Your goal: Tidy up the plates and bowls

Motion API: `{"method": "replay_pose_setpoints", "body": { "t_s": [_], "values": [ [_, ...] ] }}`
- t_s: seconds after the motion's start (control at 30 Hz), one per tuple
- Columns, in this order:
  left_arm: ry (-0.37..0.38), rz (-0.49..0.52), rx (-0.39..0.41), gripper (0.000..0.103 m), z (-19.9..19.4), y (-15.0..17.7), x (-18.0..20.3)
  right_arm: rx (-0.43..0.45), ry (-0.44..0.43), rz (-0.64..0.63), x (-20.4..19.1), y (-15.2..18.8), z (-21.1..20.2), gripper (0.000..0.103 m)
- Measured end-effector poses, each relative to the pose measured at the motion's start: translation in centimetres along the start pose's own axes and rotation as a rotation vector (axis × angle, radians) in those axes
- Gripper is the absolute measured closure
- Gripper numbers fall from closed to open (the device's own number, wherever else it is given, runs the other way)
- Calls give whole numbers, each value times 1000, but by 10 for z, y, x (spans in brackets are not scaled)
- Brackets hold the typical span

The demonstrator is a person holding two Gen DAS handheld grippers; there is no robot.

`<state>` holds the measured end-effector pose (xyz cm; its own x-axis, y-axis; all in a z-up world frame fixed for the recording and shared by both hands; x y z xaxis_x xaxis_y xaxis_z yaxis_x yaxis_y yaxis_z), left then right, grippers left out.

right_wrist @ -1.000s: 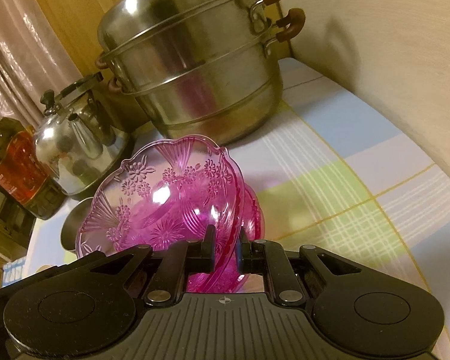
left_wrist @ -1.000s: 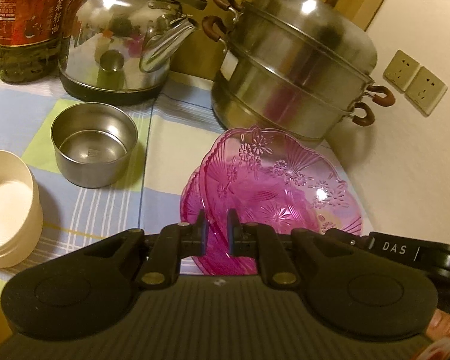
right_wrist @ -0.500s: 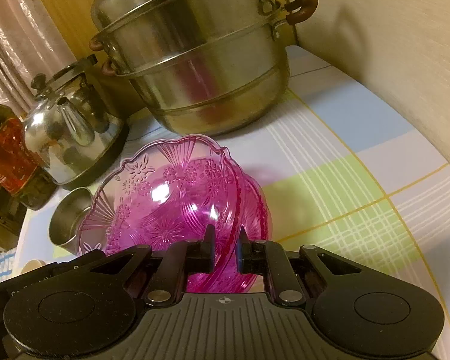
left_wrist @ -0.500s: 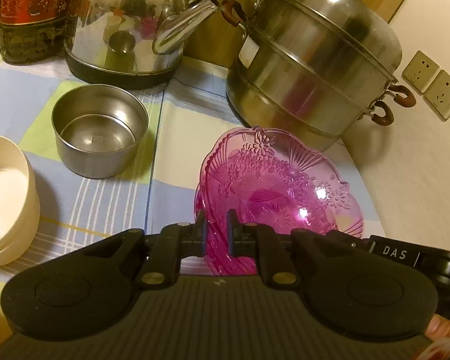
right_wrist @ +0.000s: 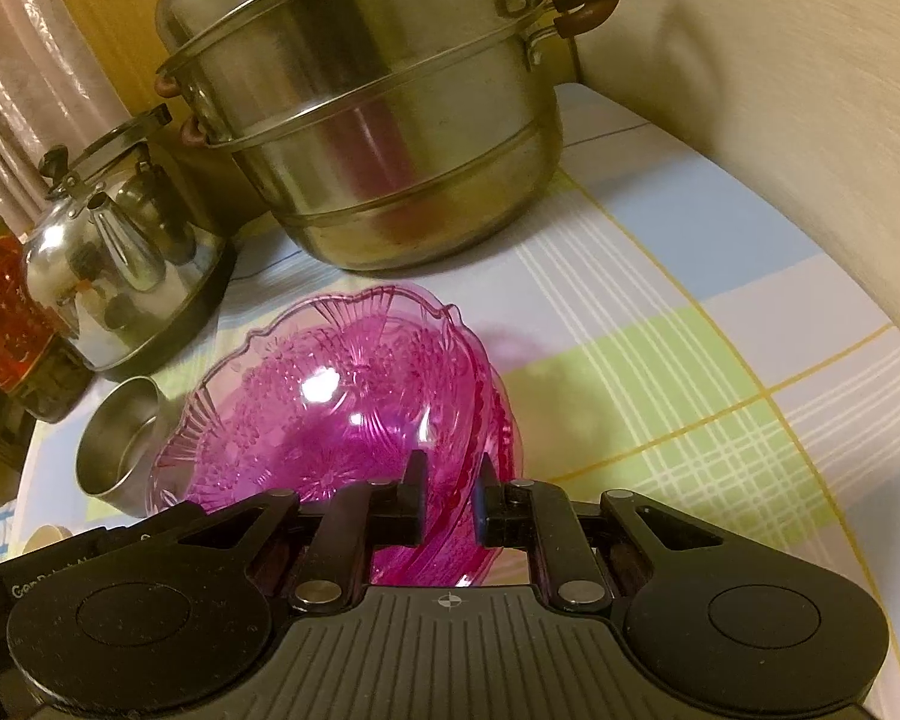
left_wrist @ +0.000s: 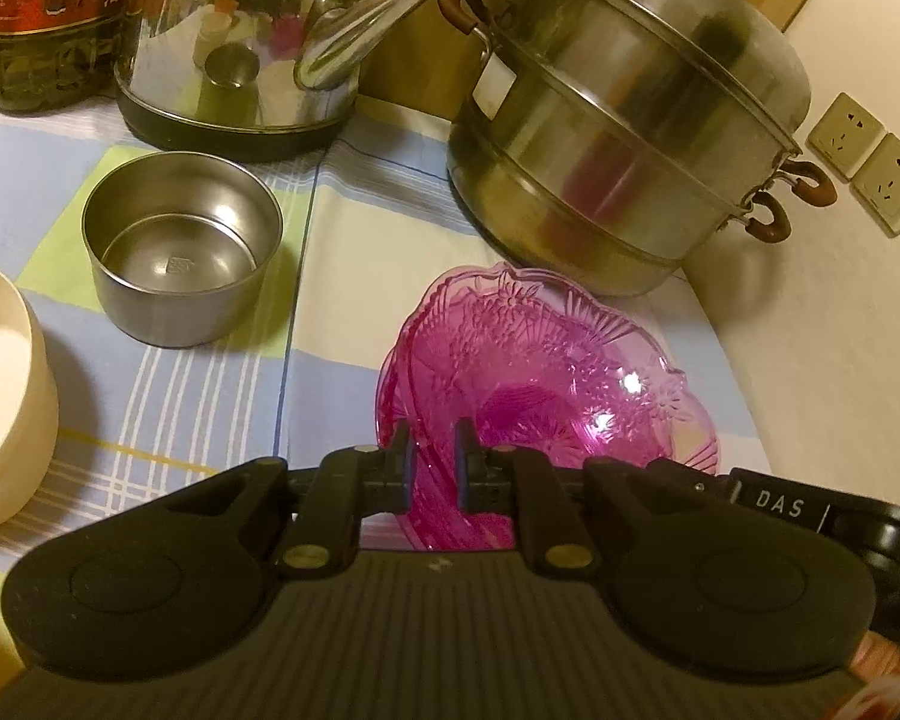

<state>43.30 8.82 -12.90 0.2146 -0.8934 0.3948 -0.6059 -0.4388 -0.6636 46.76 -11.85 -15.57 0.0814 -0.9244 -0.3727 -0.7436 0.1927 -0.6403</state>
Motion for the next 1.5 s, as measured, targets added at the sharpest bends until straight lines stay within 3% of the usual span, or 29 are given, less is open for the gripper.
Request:
{"method": "replay_pose_setpoints", "body": {
  "t_s": [0.17,0.57,0.67,0.77,0.9,1.1,1.2,1.3,1.5],
  "values": [
    [-3,6,2,91,0,0,1,-1,-6,7,2,1,1,89],
    [-2,7,-3,90,1,1,2,50,-32,51,1,-6,-6,73],
    [1,17,5,82,-2,0,3,71,-33,58,2,-8,-9,72],
    [-13,42,4,66,-4,0,5,88,-31,61,4,-10,-12,71],
    [-23,62,-8,65,-4,3,3,105,-28,68,8,-13,-15,71],
    [-47,27,46,65,-12,-7,-9,111,-25,74,13,-14,-16,71],
    [-56,-6,104,68,-17,-12,-16,112,-24,76,13,-14,-17,71],
    [-35,-18,148,85,-19,-18,-17,117,-21,84,16,-14,-18,71],
    [-16,-16,132,93,-11,-15,-14,118,-12,95,19,-15,-19,72]
  ]
}}
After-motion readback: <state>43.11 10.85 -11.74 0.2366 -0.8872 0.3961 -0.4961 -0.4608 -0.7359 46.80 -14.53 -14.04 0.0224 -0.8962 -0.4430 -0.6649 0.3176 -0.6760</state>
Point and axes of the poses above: each gripper's, at about its wrist camera, not at the fingertips, and z roughly the way its jaws point, x to its right, y to its underside, the point moved 5 cm from there along z, roughly the way its jaws point, and after that the axes turned 7 degrees about x, right-handed, at the moved point
